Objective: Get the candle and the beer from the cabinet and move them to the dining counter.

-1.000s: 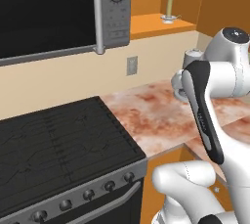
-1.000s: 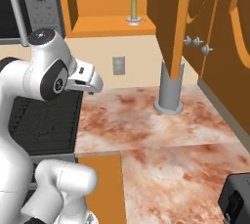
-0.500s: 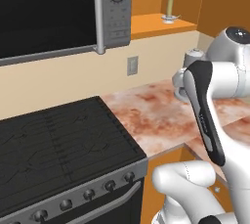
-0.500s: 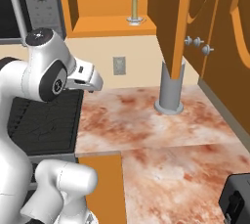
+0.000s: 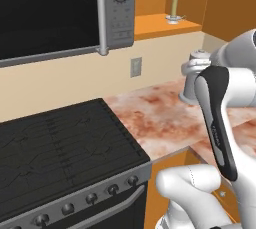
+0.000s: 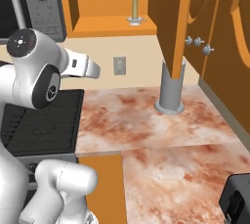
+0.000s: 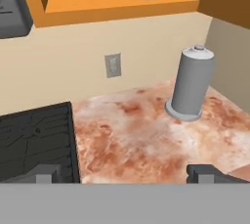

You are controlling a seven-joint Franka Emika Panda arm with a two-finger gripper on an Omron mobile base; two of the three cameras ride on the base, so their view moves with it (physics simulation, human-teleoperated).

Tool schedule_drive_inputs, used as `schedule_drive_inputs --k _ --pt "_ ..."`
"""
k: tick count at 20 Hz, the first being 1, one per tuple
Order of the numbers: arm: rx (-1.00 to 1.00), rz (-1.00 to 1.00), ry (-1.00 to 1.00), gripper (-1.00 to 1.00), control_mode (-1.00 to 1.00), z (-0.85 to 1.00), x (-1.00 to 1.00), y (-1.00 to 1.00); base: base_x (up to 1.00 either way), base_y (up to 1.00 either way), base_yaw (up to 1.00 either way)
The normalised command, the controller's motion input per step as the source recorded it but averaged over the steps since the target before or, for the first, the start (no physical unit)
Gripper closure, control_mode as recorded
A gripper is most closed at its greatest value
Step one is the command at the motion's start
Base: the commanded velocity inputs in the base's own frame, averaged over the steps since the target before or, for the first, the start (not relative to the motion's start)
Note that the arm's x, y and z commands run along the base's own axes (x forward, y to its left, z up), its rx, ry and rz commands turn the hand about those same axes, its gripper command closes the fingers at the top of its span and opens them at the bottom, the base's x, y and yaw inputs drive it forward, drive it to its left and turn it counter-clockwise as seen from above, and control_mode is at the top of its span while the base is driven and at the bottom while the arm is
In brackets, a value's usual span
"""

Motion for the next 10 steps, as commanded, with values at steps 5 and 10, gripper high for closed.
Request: schedule_drive_inputs --k 5,10 --pt "0.00 0.00 -0.19 -1.00 -1.00 0.40 0.01 0.00 0.00 0.00 0.00" --pt "0.00 0.00 -0.20 -1.00 -1.00 0.47 0.00 0.00 0.00 0.00 0.00"
